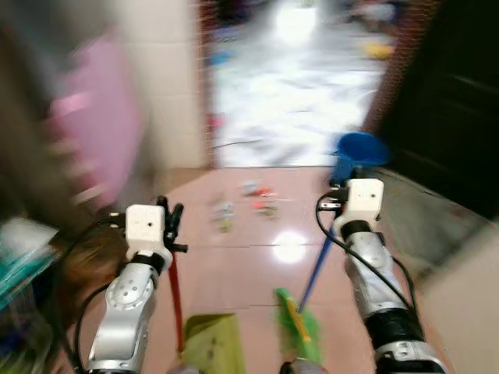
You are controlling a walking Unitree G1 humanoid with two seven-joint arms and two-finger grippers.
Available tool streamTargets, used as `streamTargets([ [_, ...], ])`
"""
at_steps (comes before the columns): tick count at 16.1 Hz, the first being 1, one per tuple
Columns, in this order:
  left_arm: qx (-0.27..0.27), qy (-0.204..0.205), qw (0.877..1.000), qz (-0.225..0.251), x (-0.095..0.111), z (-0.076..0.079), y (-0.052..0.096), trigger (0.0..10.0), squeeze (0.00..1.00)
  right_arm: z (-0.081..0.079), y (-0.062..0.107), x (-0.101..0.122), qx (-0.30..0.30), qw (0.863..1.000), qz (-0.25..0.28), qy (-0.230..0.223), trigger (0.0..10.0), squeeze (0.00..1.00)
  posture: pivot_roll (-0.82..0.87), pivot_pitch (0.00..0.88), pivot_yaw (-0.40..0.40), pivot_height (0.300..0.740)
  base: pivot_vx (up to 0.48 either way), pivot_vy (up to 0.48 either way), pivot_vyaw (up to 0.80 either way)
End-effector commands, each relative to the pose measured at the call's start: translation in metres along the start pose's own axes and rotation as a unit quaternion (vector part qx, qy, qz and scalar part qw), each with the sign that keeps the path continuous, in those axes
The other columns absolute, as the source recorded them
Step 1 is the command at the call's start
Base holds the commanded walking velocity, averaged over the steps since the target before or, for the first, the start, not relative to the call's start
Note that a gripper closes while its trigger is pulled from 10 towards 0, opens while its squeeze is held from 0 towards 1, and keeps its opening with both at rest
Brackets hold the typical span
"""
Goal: Sweep floor
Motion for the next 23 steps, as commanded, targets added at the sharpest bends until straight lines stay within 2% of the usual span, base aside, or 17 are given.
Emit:
streamTargets([
  [1, -0.03, 0.014, 0.999, 0.034, 0.018, 0.018, -0.006, 10.0, 0.0, 0.009, -0.002, 0.0, -0.008, 1.0, -0.002, 0.013, 10.0, 0.0, 0.08, 0.0, 0.0, 0.74, 0.465, 0.0, -0.8],
  [6, -0.021, 0.016, 0.999, 0.038, 0.021, 0.016, -0.008, 10.0, 0.0, 0.009, -0.007, 0.009, 0.0, 1.0, 0.014, 0.026, 10.0, 0.0, 0.08, 0.0, -0.004, 0.74, 0.432, 0.055, 0.0],
  [10, -0.009, 0.017, 0.999, 0.034, 0.02, 0.012, -0.009, 10.0, 0.0, 0.004, -0.007, 0.014, 0.009, 0.999, 0.027, 0.034, 10.0, 0.0, 0.09, 0.0, 0.002, 0.74, 0.304, 0.37, 0.67],
  [14, -0.001, 0.017, 0.999, 0.028, 0.018, 0.013, -0.01, 10.0, 0.0, 0.001, -0.005, 0.007, 0.022, 0.999, 0.018, 0.034, 10.0, 0.0, 0.1, 0.0, -0.018, 0.74, 0.0, 0.45, 0.31],
  [19, 0.0, 0.013, 0.999, 0.032, 0.017, 0.019, -0.01, 10.0, 0.0, 0.009, -0.008, 0.008, 0.014, 0.999, 0.017, 0.049, 10.0, 0.0, 0.08, 0.0, -0.036, 0.74, 0.0, 0.461, 0.0],
  [20, 0.002, 0.01, 0.999, 0.048, 0.022, 0.019, -0.01, 10.0, 0.0, 0.011, -0.008, 0.008, 0.011, 0.998, 0.014, 0.052, 10.0, 0.0, 0.08, 0.0, -0.035, 0.74, 0.0, 0.461, 0.0],
  [23, 0.002, 0.012, 0.998, 0.057, 0.023, 0.019, -0.009, 10.0, 0.0, 0.01, -0.008, 0.01, 0.011, 0.999, 0.018, 0.046, 10.0, 0.0, 0.07, 0.0, -0.029, 0.74, 0.0, 0.0, 0.0],
])
Point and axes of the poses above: a point about 5 cm out from each wrist's last joint towards the gripper, its own y axis pointing back from the gripper into the wrist, its own x axis along the axis of the wrist's last joint, z = x × y, the point moved 5 cm from there along -y, pointing out of the wrist towards the gripper, and after that the axes turned 14 degrees about y, right-handed, at the moved point
